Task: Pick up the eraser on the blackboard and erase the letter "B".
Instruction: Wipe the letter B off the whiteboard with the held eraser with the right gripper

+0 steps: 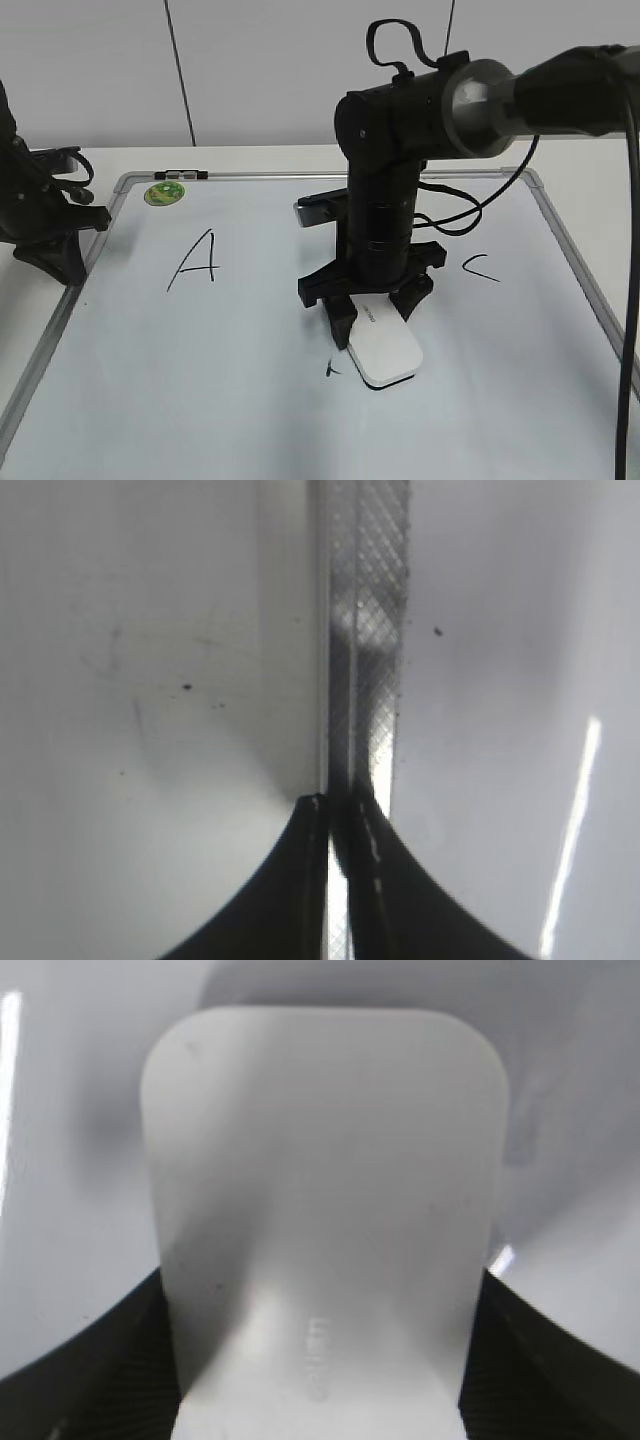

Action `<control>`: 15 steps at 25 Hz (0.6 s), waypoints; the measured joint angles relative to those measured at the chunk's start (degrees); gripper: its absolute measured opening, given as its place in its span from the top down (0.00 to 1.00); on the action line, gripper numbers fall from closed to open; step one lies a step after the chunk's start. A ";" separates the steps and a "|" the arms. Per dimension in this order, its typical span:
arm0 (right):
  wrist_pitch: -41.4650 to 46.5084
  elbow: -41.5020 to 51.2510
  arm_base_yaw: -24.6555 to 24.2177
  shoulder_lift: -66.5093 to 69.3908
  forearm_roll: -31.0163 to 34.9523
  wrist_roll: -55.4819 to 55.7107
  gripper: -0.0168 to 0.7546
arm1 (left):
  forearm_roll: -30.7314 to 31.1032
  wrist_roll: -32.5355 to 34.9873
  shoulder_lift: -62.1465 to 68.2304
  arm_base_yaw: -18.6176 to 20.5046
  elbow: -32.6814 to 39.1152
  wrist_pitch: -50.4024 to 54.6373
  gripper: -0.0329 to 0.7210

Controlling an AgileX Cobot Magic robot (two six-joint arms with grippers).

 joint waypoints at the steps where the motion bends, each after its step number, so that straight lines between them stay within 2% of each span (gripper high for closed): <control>1: 0.04 0.00 -0.40 0.00 -0.10 0.11 0.30 | 0.00 0.00 0.00 0.00 0.00 0.00 0.94; 7: 0.16 -0.13 -0.24 0.00 -0.82 0.24 0.30 | 0.00 0.00 0.00 0.00 0.00 0.00 0.94; 15: 0.16 -0.26 5.60 0.00 -3.89 0.24 0.30 | 0.00 0.00 0.00 0.00 0.00 0.10 0.94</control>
